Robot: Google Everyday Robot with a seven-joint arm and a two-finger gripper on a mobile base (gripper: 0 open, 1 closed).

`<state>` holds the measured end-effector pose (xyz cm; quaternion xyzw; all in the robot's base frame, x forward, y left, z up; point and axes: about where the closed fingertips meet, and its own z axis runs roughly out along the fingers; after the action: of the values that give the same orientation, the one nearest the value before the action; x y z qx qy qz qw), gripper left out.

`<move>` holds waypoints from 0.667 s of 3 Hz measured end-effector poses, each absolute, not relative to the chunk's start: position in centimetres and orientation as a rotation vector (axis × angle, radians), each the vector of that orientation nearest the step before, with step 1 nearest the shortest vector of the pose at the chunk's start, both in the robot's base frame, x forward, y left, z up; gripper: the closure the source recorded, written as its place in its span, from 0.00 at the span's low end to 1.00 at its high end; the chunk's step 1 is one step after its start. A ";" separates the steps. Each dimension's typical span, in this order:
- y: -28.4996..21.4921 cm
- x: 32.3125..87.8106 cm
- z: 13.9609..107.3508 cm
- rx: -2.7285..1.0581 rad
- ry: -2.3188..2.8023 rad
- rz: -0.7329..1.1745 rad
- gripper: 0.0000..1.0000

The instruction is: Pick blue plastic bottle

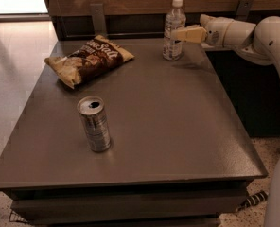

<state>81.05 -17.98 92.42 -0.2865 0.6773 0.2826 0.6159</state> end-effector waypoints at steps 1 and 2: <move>-15.4 82.7 90.6 -0.670 1.550 0.718 0.03; -13.5 83.6 89.4 -0.678 1.540 0.758 0.33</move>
Offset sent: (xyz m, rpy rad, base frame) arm 0.0365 0.0558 -0.0408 0.0726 0.0282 0.1012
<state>83.62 -13.50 89.44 -0.2931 0.6654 0.3274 0.6035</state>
